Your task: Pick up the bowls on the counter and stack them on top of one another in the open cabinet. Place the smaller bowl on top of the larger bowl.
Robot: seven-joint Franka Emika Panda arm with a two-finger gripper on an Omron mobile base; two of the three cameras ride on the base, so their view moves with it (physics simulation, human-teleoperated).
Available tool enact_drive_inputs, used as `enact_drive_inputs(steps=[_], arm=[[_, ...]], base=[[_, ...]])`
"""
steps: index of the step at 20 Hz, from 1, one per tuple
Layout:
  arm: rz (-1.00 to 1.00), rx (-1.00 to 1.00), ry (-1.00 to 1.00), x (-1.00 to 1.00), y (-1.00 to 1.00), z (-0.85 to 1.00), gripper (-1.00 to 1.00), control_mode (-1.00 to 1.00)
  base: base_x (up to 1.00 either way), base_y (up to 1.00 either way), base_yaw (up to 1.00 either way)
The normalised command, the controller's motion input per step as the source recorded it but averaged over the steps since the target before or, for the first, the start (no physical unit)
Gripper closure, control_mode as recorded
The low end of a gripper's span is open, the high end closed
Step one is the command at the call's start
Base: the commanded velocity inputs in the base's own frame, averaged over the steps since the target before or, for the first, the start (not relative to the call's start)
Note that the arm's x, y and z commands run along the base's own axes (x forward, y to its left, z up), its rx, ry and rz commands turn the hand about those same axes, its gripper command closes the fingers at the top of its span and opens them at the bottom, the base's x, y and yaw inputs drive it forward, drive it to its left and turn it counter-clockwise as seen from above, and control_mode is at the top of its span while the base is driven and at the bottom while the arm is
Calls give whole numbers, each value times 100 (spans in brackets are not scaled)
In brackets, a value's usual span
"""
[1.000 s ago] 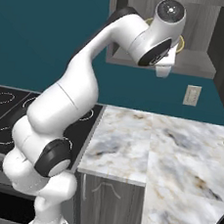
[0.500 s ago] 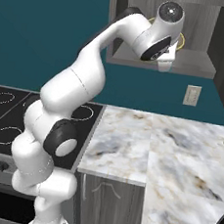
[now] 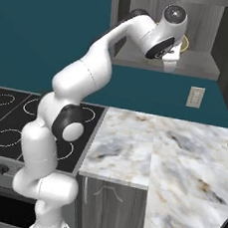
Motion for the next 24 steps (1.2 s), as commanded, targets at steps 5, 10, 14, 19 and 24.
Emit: enact_drive_inputs(steps=[5, 10, 14, 19, 24], arm=[[0, 0, 1, 7, -1, 0, 100, -100], [0, 0, 3, 36, 0, -2, 100, -100], [0, 0, 3, 45, 0, -9, 100, -100], [0, 0, 3, 39, 1, -1, 100, -100], [-2, 0, 4, 12, 2, 0, -100, -100]], base=[[0, 0, 0], [0, 0, 0], [0, 0, 0], [0, 0, 0], [0, 0, 0]])
